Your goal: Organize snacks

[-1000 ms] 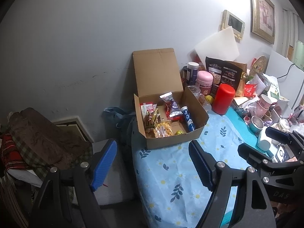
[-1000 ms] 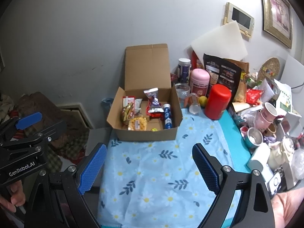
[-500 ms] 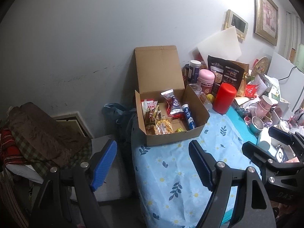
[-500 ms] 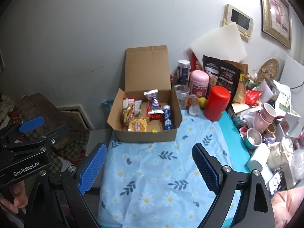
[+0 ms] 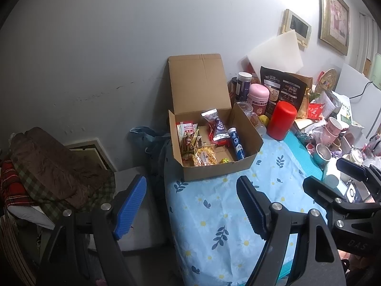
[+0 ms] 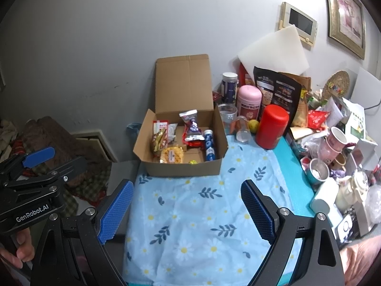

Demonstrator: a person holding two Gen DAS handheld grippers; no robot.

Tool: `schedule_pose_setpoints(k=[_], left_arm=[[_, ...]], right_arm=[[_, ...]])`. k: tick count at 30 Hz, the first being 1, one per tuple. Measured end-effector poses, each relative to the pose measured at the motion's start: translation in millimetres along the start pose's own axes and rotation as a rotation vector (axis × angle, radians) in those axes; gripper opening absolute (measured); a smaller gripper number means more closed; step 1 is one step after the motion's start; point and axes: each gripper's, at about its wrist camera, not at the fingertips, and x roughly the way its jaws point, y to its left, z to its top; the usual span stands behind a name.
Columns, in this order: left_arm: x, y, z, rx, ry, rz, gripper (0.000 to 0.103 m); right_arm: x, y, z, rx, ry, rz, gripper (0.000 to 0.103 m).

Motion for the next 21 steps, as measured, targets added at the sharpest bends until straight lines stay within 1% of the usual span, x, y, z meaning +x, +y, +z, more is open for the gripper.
schedule_pose_setpoints(k=[21], left_arm=[[12.6, -3.7, 4.5, -0.002, 0.023, 0.023, 0.078]], right_arm=[[5.5, -5.9, 1.9, -0.004, 0.010, -0.012, 0.093]])
